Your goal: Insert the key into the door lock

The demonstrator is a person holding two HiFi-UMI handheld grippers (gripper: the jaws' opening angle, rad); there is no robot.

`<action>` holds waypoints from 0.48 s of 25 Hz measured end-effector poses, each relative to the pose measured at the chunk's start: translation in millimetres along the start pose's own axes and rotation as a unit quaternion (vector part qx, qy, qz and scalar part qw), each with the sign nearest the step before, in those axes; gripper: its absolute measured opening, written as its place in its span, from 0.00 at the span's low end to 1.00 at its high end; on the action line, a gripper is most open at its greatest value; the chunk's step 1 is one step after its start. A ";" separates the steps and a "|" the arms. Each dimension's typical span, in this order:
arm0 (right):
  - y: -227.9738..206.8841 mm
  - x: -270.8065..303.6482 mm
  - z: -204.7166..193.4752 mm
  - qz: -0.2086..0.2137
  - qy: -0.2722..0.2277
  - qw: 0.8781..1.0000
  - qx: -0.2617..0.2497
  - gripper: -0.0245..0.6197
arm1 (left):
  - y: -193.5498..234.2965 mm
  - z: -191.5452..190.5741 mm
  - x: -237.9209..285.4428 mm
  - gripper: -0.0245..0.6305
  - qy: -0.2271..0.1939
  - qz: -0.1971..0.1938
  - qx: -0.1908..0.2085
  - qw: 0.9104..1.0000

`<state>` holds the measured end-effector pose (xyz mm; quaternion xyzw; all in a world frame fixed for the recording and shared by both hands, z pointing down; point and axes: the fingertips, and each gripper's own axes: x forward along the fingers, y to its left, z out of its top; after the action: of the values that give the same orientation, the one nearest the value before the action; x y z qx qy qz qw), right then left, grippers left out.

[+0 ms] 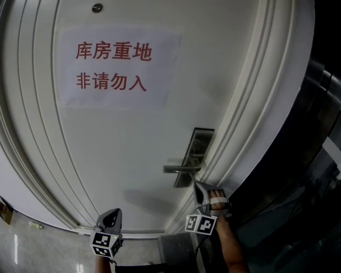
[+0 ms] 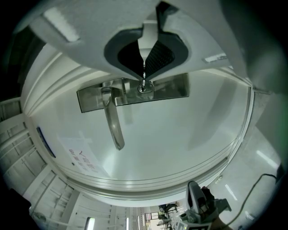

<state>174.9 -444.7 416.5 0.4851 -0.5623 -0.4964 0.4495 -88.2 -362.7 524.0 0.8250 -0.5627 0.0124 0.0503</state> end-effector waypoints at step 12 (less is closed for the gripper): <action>-2.6 8.2 -0.7 0.004 0.039 0.999 -0.021 0.05 | 8.2 -4.2 0.1 0.04 -0.004 0.003 -0.013 1.000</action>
<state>174.8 -453.0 414.2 0.4924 -0.5357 -0.4869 0.4832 -95.6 -365.3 528.7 0.8227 -0.5654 0.0022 0.0583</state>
